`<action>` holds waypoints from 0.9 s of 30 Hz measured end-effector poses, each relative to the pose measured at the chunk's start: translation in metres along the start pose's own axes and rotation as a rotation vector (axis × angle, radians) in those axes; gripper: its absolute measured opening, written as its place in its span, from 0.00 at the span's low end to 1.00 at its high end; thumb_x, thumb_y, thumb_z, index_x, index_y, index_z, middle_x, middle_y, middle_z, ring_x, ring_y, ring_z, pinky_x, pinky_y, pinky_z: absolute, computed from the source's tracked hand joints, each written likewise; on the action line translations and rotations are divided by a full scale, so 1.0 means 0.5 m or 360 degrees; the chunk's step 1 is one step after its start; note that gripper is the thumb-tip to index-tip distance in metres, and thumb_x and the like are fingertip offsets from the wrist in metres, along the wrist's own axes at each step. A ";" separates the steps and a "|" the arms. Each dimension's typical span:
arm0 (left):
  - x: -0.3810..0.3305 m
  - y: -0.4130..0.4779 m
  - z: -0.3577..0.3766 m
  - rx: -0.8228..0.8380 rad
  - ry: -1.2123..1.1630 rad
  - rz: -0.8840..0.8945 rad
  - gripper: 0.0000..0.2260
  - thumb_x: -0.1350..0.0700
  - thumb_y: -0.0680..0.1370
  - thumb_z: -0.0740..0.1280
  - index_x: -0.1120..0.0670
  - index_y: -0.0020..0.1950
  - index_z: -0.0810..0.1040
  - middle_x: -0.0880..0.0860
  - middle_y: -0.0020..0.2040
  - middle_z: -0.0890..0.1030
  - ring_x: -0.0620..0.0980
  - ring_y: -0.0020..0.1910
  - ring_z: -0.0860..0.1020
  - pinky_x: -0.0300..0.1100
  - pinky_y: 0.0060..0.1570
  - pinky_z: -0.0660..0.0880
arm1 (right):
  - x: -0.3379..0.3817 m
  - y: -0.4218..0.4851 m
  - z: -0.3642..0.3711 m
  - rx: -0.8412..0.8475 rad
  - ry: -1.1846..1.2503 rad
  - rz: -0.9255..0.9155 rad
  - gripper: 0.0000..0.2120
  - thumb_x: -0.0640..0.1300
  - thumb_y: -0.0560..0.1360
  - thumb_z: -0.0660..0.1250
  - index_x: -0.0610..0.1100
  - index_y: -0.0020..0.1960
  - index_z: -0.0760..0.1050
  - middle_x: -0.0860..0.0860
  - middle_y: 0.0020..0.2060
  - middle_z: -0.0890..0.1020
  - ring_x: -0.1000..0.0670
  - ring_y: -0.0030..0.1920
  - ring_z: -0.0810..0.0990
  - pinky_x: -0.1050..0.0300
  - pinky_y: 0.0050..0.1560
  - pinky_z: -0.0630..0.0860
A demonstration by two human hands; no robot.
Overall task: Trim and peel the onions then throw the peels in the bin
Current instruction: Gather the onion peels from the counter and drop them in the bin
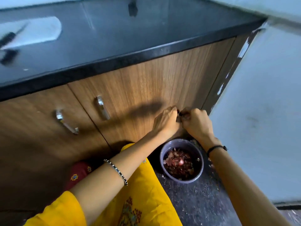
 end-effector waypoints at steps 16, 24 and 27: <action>-0.022 -0.156 -0.510 -0.0738 0.0156 0.0053 0.14 0.60 0.78 0.66 0.56 0.64 0.71 0.56 0.61 0.79 0.59 0.57 0.79 0.52 0.49 0.75 | 0.479 -0.017 -0.186 -0.0442 0.0248 -0.0888 0.06 0.43 0.73 0.67 0.51 0.46 0.81 0.54 0.38 0.84 0.49 0.41 0.84 0.45 0.42 0.83; 0.141 -0.151 -0.689 -0.0894 0.0553 -0.0222 0.10 0.56 0.80 0.64 0.54 0.61 0.76 0.54 0.58 0.80 0.56 0.61 0.76 0.48 0.45 0.71 | 0.703 0.046 -0.104 -0.0201 0.0172 -0.1025 0.03 0.47 0.75 0.70 0.49 0.48 0.81 0.53 0.42 0.84 0.46 0.46 0.83 0.44 0.47 0.81; 0.228 -0.129 -0.734 -0.0914 0.0589 -0.0353 0.12 0.54 0.81 0.65 0.53 0.63 0.78 0.54 0.62 0.79 0.55 0.66 0.73 0.50 0.58 0.72 | 0.774 0.084 -0.051 -0.0102 0.0181 -0.1108 0.03 0.46 0.75 0.69 0.48 0.47 0.81 0.52 0.42 0.84 0.47 0.45 0.82 0.46 0.48 0.81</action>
Point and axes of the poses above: each hand's wrist, its own y-axis towards the middle knuckle, its own z-axis out of the palm, x = y × z, the point moved 2 cm from there along y, towards the middle knuckle
